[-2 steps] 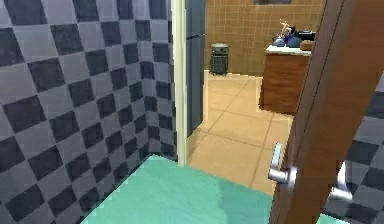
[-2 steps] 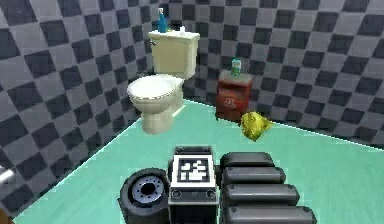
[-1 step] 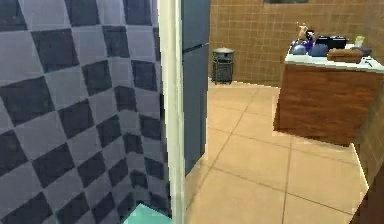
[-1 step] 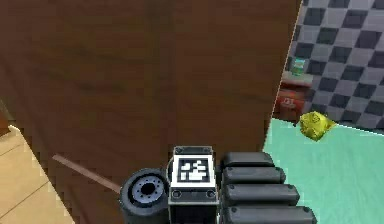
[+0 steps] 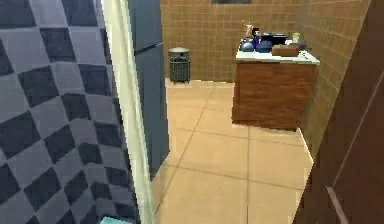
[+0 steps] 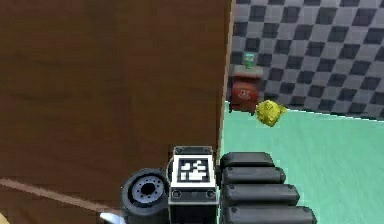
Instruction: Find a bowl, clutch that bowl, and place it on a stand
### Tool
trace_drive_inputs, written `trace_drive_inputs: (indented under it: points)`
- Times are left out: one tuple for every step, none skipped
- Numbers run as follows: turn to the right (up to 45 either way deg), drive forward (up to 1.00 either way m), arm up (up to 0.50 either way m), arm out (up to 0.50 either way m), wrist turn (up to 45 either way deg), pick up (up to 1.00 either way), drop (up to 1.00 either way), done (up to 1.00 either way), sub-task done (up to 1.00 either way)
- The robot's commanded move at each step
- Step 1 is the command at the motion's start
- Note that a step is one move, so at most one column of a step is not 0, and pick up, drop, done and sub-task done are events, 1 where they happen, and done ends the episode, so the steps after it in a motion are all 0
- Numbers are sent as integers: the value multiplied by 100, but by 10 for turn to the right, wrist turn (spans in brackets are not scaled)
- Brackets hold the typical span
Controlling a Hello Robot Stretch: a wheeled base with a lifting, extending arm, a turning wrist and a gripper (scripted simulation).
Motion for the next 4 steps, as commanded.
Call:
trace_drive_inputs:
  points:
    - [0,100,0,0,0,0,0,0,0]
    - [0,90,0,0,0,0,0,0,0]
    - [150,0,0,0,0,0,0,0,0]
    - [0,40,0,0,0,0,0,0,0]
